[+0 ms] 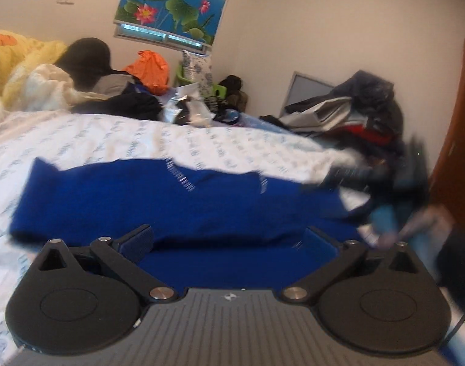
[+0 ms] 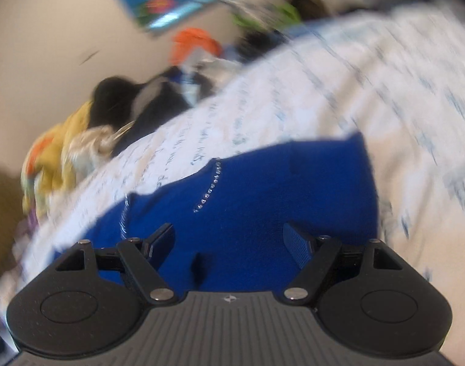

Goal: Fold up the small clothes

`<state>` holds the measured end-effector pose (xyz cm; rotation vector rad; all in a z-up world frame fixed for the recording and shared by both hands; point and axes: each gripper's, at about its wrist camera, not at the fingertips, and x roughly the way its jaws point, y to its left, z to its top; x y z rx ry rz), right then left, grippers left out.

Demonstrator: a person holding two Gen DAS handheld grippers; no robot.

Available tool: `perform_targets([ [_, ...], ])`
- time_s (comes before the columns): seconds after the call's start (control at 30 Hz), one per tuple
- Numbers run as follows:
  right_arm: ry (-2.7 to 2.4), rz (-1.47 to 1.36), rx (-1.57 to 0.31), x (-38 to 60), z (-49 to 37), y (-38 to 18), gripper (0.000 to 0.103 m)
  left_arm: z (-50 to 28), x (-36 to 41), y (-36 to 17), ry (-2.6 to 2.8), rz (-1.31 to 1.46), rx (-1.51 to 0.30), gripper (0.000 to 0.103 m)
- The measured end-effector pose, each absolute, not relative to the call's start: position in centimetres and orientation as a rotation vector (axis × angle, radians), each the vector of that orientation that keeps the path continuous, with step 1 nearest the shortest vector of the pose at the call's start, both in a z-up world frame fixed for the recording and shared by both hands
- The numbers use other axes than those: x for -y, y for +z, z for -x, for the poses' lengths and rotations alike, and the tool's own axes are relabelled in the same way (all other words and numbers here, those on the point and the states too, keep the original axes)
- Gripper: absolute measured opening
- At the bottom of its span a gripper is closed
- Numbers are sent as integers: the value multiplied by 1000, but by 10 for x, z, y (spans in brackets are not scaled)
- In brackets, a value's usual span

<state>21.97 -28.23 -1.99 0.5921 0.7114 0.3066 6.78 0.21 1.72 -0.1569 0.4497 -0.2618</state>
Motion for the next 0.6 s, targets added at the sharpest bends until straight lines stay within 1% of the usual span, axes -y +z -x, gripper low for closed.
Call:
perform_targets([
  [0.07, 380, -686, -766, 279, -220, -14, 80, -66, -11, -1, -234, 127, -493, 102],
  [0.1, 425, -695, -812, 272, -222, -12, 80, -68, -19, -3, -228, 166, -528, 101],
  [0.17, 446, -627, -934, 252, -231, -12, 79, -71, -31, -5, -218, 244, -508, 103],
  [0.23, 434, -511, -940, 234, -233, -6, 80, -75, -34, -5, -204, 259, -540, 103],
  [0.27, 419, -470, -946, 226, -235, -3, 77, -79, -35, -5, -212, 274, -561, 103],
  [0.37, 375, -362, -964, 208, -239, -4, 22, -81, -39, -6, -212, 310, -575, 103],
  [0.4, 373, -318, -944, 204, -237, -5, 20, -80, -41, -6, -211, 319, -572, 103],
  [0.47, 378, -297, -943, 200, -236, -3, 9, -78, -43, -6, -210, 329, -566, 103],
  [0.53, 432, -338, -883, 205, -230, 11, 7, -76, -43, -6, -208, 336, -558, 103],
  [0.6, 460, -362, -799, 219, -221, 36, 7, -75, -44, -7, -206, 342, -554, 103],
])
